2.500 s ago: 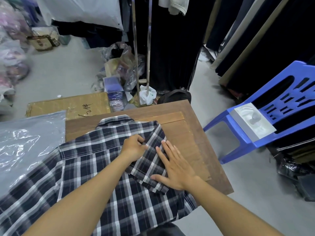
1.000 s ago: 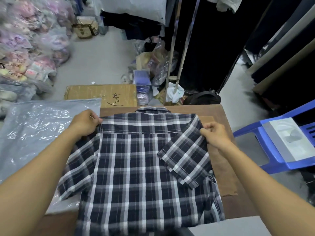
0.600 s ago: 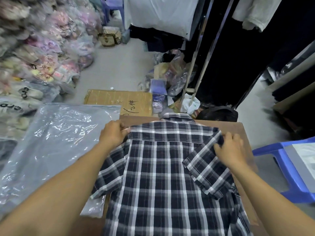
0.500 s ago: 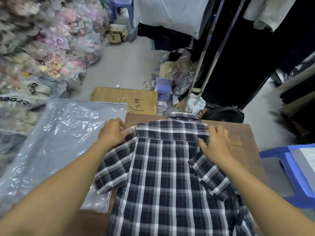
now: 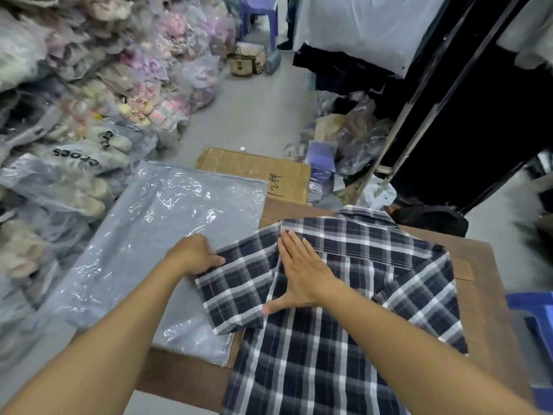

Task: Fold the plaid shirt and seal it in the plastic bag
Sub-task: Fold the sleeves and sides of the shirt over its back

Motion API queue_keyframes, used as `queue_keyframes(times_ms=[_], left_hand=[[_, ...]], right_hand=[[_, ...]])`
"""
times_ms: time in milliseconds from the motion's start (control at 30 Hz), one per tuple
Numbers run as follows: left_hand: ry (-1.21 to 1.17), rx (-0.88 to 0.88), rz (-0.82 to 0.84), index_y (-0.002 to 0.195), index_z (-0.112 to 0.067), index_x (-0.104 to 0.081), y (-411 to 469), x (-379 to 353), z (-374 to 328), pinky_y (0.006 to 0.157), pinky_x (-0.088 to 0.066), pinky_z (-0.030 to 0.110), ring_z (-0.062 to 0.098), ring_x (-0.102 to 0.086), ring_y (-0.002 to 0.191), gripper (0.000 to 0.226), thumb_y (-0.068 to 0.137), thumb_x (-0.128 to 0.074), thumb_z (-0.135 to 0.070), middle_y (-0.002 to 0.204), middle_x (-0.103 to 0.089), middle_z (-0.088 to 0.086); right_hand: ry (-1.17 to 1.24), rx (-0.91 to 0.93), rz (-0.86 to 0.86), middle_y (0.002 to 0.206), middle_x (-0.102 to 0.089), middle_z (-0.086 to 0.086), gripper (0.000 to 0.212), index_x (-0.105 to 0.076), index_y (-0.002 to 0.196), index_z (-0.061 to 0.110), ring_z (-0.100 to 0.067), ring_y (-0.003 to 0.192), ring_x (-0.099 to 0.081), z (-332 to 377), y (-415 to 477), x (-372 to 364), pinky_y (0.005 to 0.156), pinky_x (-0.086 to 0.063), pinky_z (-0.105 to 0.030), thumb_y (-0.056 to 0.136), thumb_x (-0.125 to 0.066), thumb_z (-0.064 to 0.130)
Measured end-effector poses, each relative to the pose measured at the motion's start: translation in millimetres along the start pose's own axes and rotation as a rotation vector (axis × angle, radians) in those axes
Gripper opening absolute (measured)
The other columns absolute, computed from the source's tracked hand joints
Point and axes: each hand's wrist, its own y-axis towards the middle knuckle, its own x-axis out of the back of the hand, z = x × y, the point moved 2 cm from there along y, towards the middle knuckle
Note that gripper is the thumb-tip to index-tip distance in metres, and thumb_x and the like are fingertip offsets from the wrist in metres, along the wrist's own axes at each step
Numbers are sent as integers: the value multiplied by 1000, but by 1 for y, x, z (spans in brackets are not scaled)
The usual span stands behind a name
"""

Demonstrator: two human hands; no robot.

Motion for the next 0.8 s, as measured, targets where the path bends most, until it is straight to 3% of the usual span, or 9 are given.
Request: queue_keyframes(times_ms=[100,200,333,500,567,700,733,800], left_hand=[[-274,-74,125,70,-13,-48,-8,13,-5,56,-35,27,19,-42,63,33,87,-73,-25,70,-48,6],[-493,-127,245,72,-17,-54,-21,28,-17,54,-40,23,15,-49,63,26,86,-74,-24,69,-55,1],[-569,-228,322,70,-19,-53,-45,33,-56,47,-43,17,7,-55,53,26,88,-71,-22,61,-60,-7],[-612,-326,404,81,-17,-56,-62,6,-121,51,-46,21,9,-57,57,20,86,-74,-26,73,-63,-2],[-599,-325,424,82,-15,-57,-63,-20,-145,47,-49,20,5,-61,52,18,89,-71,-24,74,-64,-1],[-469,-308,450,102,-14,-61,-55,-80,-173,75,-62,32,20,-72,94,31,96,-56,-43,113,-67,8],[-392,-319,430,107,-13,-62,-52,-89,-174,80,-61,34,21,-71,95,37,98,-50,-46,115,-67,10],[-292,-383,259,103,-13,-67,-47,-95,-172,73,-61,38,21,-70,75,36,101,-44,-41,101,-73,13]], right_hand=[[13,-13,-2,158,37,-12,153,24,150,3,-27,142,38,0,-1,-1,120,18,-46,54,-42,101],[38,-12,-14,157,38,-12,153,25,149,3,-26,142,39,1,-2,-1,120,18,-46,53,-42,101],[150,8,-9,158,37,-9,155,23,152,5,-22,143,38,-2,-6,4,121,16,-47,52,-50,98],[355,-27,-104,159,35,1,148,24,153,12,-15,145,33,-36,-39,9,121,14,-37,59,-62,87],[343,-83,-130,161,30,-2,135,20,154,11,-17,148,28,-58,-54,4,123,10,-38,70,-63,76],[401,-262,-232,167,5,-6,82,-2,157,6,-21,153,7,-87,-84,-4,125,-5,-36,98,-52,32],[433,-299,-292,166,-7,-7,70,-11,156,6,-22,152,-3,-89,-89,-5,124,-11,-35,100,-47,25],[464,-336,-440,158,-28,-4,55,-28,152,8,-21,145,-22,-87,-97,-4,119,-28,-39,100,-43,20]])
